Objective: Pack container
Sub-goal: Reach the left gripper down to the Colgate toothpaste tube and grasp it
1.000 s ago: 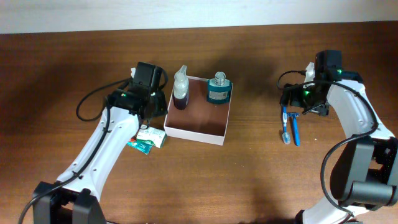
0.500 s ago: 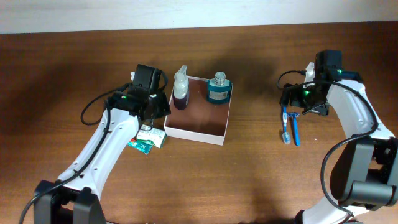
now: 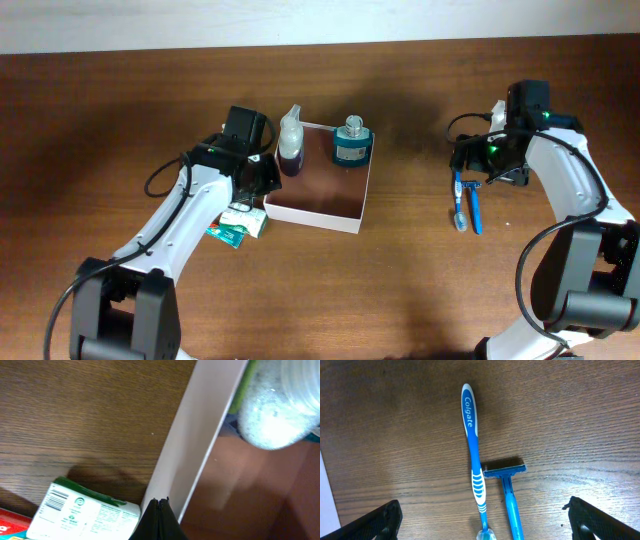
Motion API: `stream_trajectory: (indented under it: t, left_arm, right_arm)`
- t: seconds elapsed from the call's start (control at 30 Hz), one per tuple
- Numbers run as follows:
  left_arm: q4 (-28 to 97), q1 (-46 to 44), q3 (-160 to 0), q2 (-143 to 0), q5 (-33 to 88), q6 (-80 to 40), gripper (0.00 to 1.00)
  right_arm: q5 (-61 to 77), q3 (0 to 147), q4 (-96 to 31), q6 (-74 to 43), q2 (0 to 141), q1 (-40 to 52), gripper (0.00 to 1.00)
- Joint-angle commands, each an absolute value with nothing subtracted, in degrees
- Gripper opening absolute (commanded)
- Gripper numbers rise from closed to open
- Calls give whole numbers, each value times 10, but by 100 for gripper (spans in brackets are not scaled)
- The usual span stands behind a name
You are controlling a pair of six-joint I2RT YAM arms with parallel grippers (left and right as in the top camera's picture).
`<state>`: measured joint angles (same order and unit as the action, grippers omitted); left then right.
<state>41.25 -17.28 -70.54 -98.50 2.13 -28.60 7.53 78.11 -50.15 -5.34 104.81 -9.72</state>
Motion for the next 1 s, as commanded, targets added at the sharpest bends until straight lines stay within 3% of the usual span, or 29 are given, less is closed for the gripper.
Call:
stream_trajectory:
  t: [0.0,0.97]
  left_arm:
    - [422,-171,-702,-988,53,-293,1]
    - [448,-175,-702,-988,167,-292,0]
  right_arm:
    - [72,787,-502,-49,1035,-98,99]
    - [72,787,-502,-49,1035,-98,98]
